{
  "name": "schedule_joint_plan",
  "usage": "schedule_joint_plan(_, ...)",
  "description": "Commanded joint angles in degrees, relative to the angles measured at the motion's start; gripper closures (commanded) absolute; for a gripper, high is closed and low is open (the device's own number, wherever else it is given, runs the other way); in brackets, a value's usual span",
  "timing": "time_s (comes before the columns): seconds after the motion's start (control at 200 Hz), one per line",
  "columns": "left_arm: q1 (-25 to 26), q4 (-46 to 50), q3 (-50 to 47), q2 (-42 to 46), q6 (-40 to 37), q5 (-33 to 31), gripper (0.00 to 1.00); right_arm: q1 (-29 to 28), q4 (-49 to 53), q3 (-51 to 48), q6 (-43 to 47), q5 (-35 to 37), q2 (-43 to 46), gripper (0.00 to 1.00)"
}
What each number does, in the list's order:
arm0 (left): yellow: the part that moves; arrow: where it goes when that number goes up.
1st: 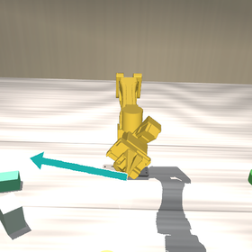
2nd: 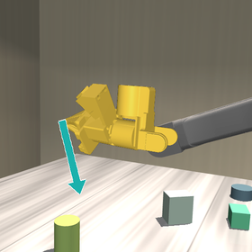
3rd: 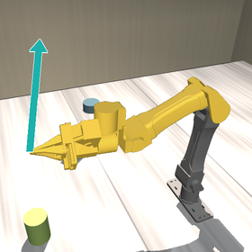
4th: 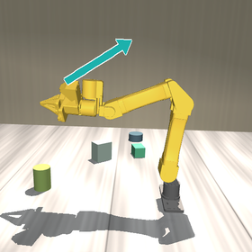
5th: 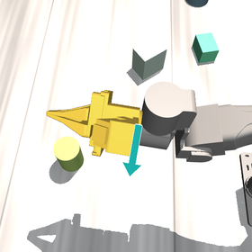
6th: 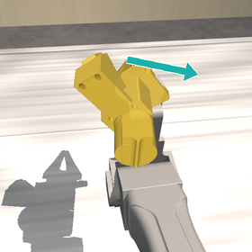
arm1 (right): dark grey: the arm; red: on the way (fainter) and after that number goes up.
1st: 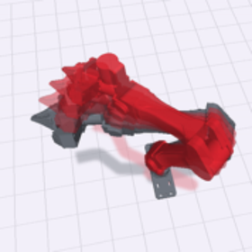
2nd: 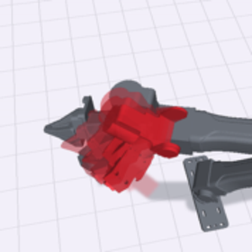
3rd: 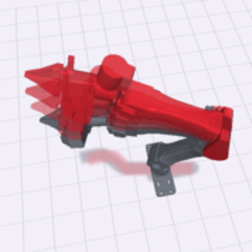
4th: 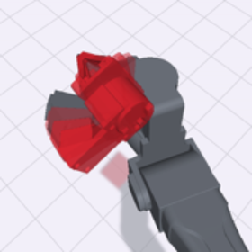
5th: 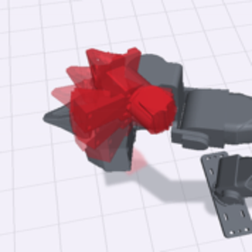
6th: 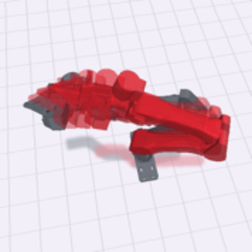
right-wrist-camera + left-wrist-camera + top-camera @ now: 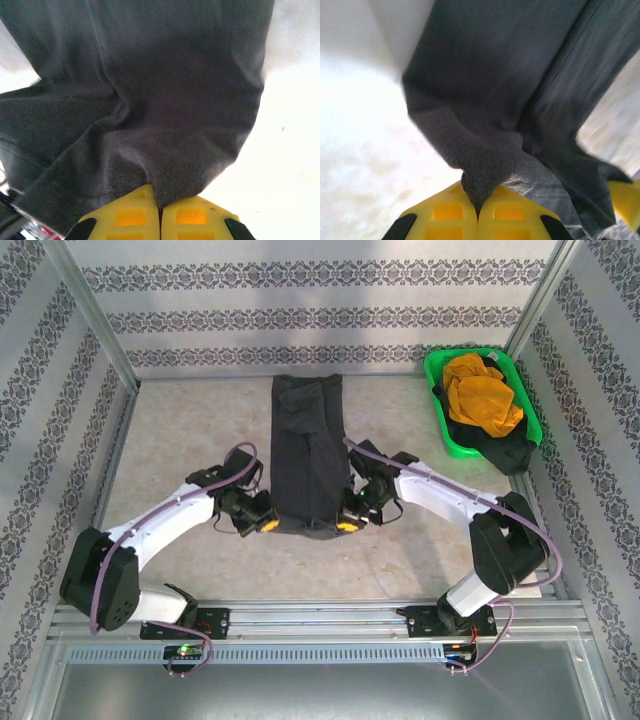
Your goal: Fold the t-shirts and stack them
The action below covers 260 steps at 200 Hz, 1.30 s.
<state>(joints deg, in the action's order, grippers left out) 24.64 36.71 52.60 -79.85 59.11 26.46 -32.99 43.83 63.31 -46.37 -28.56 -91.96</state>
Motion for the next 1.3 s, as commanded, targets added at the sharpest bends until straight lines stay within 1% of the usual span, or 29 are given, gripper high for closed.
schedule_joint_plan(0.0,-4.4,-8.1,4.9,-5.0,-1.0,-0.9,1.0,3.3,-0.3,6.0,-0.4,1.8,-4.9,1.0)
schedule_joint_plan(0.06,-6.3,-10.1,7.5,-8.3,-1.0,-0.5,1.0,5.1,-0.7,9.7,-0.2,1.9,-8.2,1.0)
schedule_joint_plan(0.13,-8.1,-12.9,10.1,-12.7,-1.0,1.6,1.0,6.9,-0.8,14.1,-0.1,1.8,-12.2,1.0)
schedule_joint_plan(0.205,-9.2,-14.4,13.2,-17.0,-1.5,2.9,1.0,8.5,-0.5,18.8,0.3,2.3,-16.2,1.0)
schedule_joint_plan(0.33,-10.1,-12.8,18.9,-22.9,-3.7,3.0,1.0,10.4,0.5,26.1,0.9,2.7,-21.9,1.0)
schedule_joint_plan(0.45,-11.3,-12.8,22.2,-26.9,-4.3,2.8,1.0,11.8,1.4,31.8,1.0,2.3,-27.3,1.0)
schedule_joint_plan(0.605,-12.2,-10.3,27.2,-31.9,-6.1,2.8,1.0,12.9,1.0,36.3,1.7,0.9,-32.8,1.0)
schedule_joint_plan(0.61,-12.2,-10.1,27.2,-32.0,-6.2,2.7,1.0,13.0,1.0,36.4,1.8,0.9,-32.9,1.0)
schedule_joint_plan(0.63,-12.2,-9.5,27.8,-32.4,-6.4,2.5,1.0,13.1,0.8,36.8,2.1,0.7,-33.3,0.93)
schedule_joint_plan(0.655,-12.2,-8.8,28.2,-32.7,-6.8,2.3,0.94,13.3,0.8,37.4,2.6,0.7,-33.7,0.85)
schedule_joint_plan(0.664,-12.2,-8.6,28.3,-32.8,-6.9,2.2,0.92,13.3,0.9,37.6,2.8,0.7,-33.8,0.82)
schedule_joint_plan(0.669,-12.2,-8.5,28.3,-32.7,-7.0,2.1,0.89,13.4,0.9,37.7,2.9,0.8,-33.8,0.8)
schedule_joint_plan(0.674,-12.2,-8.4,28.3,-32.8,-7.0,2.1,0.89,13.4,0.9,37.8,3.1,0.8,-33.9,0.78)
schedule_joint_plan(0.679,-12.2,-8.3,28.3,-32.8,-7.1,2.0,0.85,13.5,1.0,37.9,3.2,0.8,-33.8,0.77)
schedule_joint_plan(0.699,-12.2,-7.9,28.3,-32.6,-7.2,1.6,0.77,13.6,1.0,38.2,3.8,0.9,-33.9,0.72)
schedule_joint_plan(0.729,-12.2,-7.3,28.0,-32.0,-7.5,0.8,0.66,13.9,1.2,38.6,4.7,1.3,-33.6,0.66)
schedule_joint_plan(0.739,-12.2,-7.2,27.9,-31.7,-7.7,0.4,0.64,13.9,1.3,38.7,4.9,1.4,-33.4,0.64)
schedule_joint_plan(0.749,-12.2,-7.1,27.6,-31.3,-7.8,0.0,0.58,14.0,1.5,38.8,5.2,1.7,-33.1,0.63)
schedule_joint_plan(0.769,-12.2,-6.9,27.1,-30.5,-7.9,-0.6,0.51,14.0,1.7,38.8,5.6,2.2,-32.6,0.6)
schedule_joint_plan(0.809,-12.2,-6.2,25.7,-28.4,-8.3,-2.1,0.4,14.4,2.0,38.3,6.4,3.5,-31.0,0.56)
schedule_joint_plan(0.849,-12.2,-5.6,23.9,-25.9,-8.6,-3.5,0.34,14.7,1.8,36.8,6.8,4.5,-28.8,0.53)
schedule_joint_plan(0.869,-12.2,-5.4,22.8,-24.5,-8.7,-4.0,0.33,14.8,1.4,35.7,6.9,5.1,-27.7,0.51)
schedule_joint_plan(0.954,-12.1,-5.2,16.5,-19.0,-7.7,-4.1,0.34,15.1,0.2,29.6,6.9,7.3,-21.9,0.48)
schedule_joint_plan(1.029,-11.9,-7.6,9.0,-14.5,-4.8,-2.0,0.36,14.9,-1.4,21.7,6.0,8.5,-17.1,0.46)
schedule_joint_plan(1.109,-11.5,-11.9,2.2,-11.1,-0.4,0.8,0.38,14.0,-5.3,12.9,4.0,7.3,-12.6,0.45)
schedule_joint_plan(1.204,-10.8,-18.8,-2.8,-10.1,5.4,3.0,0.4,12.0,-9.4,5.8,1.4,5.7,-9.5,0.44)
schedule_joint_plan(1.294,-9.9,-23.7,-3.9,-12.0,8.7,4.2,0.41,9.5,-11.5,2.9,-0.6,5.1,-9.3,0.44)
